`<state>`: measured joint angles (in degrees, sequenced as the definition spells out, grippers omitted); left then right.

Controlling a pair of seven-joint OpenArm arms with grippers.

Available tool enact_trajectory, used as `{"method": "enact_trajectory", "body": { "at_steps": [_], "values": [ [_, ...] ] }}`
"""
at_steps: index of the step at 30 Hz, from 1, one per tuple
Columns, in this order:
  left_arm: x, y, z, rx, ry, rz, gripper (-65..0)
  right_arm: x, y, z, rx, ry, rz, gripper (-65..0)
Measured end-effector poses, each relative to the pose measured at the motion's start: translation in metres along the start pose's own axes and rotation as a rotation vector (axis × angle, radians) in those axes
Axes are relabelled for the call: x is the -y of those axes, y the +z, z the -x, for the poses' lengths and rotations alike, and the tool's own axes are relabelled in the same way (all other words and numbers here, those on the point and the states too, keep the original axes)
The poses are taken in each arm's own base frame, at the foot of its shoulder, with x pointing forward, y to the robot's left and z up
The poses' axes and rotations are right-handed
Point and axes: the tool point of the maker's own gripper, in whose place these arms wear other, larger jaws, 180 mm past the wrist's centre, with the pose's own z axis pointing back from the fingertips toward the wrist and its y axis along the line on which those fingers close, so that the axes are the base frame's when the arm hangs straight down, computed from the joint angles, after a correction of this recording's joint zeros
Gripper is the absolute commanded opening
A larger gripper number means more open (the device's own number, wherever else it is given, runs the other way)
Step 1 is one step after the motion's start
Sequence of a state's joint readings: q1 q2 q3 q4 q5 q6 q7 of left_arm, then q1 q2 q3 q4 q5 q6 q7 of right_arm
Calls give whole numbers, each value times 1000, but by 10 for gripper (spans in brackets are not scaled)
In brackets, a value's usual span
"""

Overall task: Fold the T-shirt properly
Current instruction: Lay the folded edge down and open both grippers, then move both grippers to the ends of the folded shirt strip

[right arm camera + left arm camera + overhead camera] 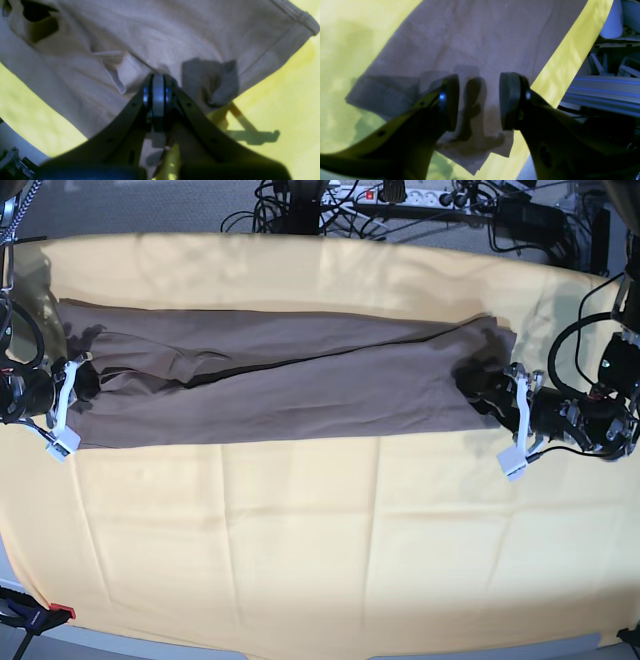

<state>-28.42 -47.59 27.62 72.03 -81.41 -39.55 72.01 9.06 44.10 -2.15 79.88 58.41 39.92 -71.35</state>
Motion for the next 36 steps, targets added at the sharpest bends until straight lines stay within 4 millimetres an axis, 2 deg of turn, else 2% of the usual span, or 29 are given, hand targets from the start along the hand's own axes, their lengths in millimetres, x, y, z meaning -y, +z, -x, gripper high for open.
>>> {"method": "enact_trajectory", "body": {
  "at_steps": [5,9,10,11,16,17,18,20,22,24,27,30,34,36],
  "values": [
    [-6,2,1,-22,-15,-33,-366,2,0,9,-47,2,10,-650],
    [-6,2,-3,-2,-16,-33,-366,-5,7,5,-24,-14,-46,-351],
    [-6,2,-3,-2,-16,-33,-366,-4,12,4,-24,-16,-53,-317],
    [-6,3,-3,-3,-16,-34,-366,-2,18,2,-16,-14,-56,-316],
    [-9,8,-7,17,-16,-46,-366,-12,60,-26,125,-6,-153,-336],
    [-10,12,-11,33,-17,-54,-366,-13,64,-32,156,-8,-163,-378],
    [-12,16,-17,62,-19,-63,-366,-11,66,-34,167,-11,-158,-448],
    [-16,29,-29,119,-20,-88,-366,-14,62,-37,181,-18,-163,-644],
    [-22,46,-40,181,-21,-120,-366,-24,51,-41,201,-24,-196,-650],
    [-27,65,-52,254,-20,-154,-366,-23,38,-43,205,-22,-164,-650],
    [-36,90,-56,348,3,-207,-366,-20,23,-48,234,-15,-111,-650],
    [-43,101,-39,394,56,-239,-366,-19,6,-37,210,-15,-69,-650],
    [-51,104,-3,403,143,-282,-366,-23,-20,-3,126,-13,-18,-650],
    [-54,110,8,422,174,-305,-366,-24,-27,-1,137,-6,1,-650]
  ]
}}
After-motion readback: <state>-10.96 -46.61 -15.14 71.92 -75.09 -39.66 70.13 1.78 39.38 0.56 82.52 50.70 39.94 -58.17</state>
